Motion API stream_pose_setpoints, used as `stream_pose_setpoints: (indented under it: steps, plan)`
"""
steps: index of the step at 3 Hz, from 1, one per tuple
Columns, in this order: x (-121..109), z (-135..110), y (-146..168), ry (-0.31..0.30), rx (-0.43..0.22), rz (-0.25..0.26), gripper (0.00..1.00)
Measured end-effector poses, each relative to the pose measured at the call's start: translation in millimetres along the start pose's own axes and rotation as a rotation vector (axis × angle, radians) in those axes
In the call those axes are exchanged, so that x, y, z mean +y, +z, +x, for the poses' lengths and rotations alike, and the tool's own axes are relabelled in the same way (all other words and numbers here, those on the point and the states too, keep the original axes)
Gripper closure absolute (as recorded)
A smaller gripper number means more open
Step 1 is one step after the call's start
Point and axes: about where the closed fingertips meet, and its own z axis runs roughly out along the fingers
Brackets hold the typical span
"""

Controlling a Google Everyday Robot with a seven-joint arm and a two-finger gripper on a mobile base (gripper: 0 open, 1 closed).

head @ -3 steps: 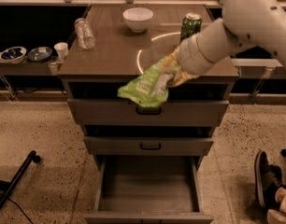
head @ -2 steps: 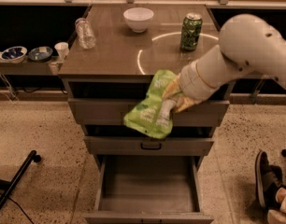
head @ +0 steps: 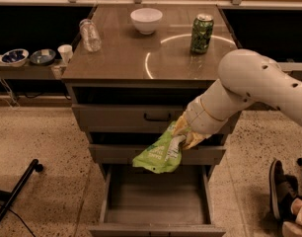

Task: Place green rice chip bag into bottom drawer

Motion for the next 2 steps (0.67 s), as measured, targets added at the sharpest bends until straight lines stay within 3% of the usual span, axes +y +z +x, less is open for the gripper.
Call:
stream_pose_setpoints:
  steps: [1,2]
  plan:
    - [8.2,20.6,38.5,0.120,-0.061,-0.004,1.00]
    - [47.0,32.8,119.9,0.303,-0.217,0.009,1.00]
